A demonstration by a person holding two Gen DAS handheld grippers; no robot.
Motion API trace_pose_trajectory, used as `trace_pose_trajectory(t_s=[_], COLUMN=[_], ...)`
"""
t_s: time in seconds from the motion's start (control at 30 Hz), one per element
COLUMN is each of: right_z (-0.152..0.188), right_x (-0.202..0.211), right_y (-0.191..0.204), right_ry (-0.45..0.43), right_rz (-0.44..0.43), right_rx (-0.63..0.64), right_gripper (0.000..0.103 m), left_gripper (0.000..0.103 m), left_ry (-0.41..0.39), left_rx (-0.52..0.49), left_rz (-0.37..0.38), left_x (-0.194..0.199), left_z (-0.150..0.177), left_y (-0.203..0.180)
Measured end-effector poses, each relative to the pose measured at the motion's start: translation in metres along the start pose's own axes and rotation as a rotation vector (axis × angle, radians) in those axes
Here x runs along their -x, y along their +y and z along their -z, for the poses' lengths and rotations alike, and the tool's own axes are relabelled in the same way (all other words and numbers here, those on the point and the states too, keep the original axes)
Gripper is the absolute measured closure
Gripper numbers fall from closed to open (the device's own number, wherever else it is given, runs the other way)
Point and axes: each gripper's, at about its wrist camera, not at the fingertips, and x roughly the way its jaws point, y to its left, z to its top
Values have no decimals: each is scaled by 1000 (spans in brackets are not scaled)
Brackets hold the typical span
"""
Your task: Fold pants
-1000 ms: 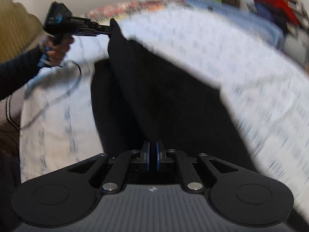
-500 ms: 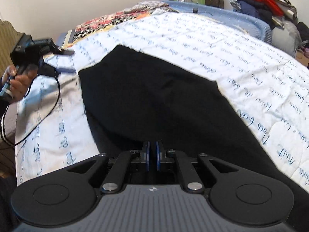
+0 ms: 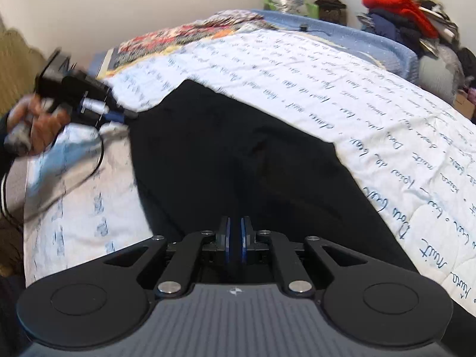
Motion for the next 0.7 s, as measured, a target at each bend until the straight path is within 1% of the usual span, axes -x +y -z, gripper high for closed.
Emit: trace_pose_trajectory(t_s=[0.07, 0.17, 0.23, 0.27, 0.33, 0.37, 0.4, 0.43, 0.47, 0.53, 0.57, 0.6, 0.67, 0.7], right_z=[5, 16, 24, 27, 31, 32, 33, 33, 34, 35, 36, 36, 37, 37], right_x=[-3, -6, -6, -7, -6, -4, -3, -2, -2, -2, -2, -2, 0, 1], right_y=[6, 13, 14, 16, 22, 26, 30, 34, 37, 38, 38, 39, 41, 42], right_ry=[28, 69, 94, 107, 115, 108, 106, 105, 105, 104, 99, 94, 72, 55], right_rz=[22, 67, 104, 122, 177, 190, 195, 199, 199, 188, 183, 177, 174, 172], right_rx=[35, 77, 99, 116, 171, 199, 219, 238, 251, 251, 245, 241, 233, 230], right_gripper=[96, 94, 94, 94, 93, 93, 93, 93, 89, 78, 66, 47, 27, 27], left_gripper=[93, 94, 94, 89, 89, 87, 81, 77, 75, 74, 73, 72, 72, 71], left_ry=[-3, -11, 4, 17, 15, 14, 16, 19, 21, 34, 44, 50, 46, 44], left_rx=[-35, -94, -126, -130, -138, -142, -130, -101, -75, -35, -12, 13, 46, 57], left_rz=[-11, -3, -2, -1, 9, 9, 4, -1, 1, -4, -1, 15, 31, 43], left_x=[-1, 2, -4, -5, -1, -1, -1, 0, -1, -5, -7, -9, -8, -7], left_z=[-3, -7, -9, -10, -8, -6, -5, -4, -2, 2, 4, 5, 5, 4], left_y=[-6, -19, -28, -30, -30, -29, -25, -19, -13, -1, 4, 7, 10, 9])
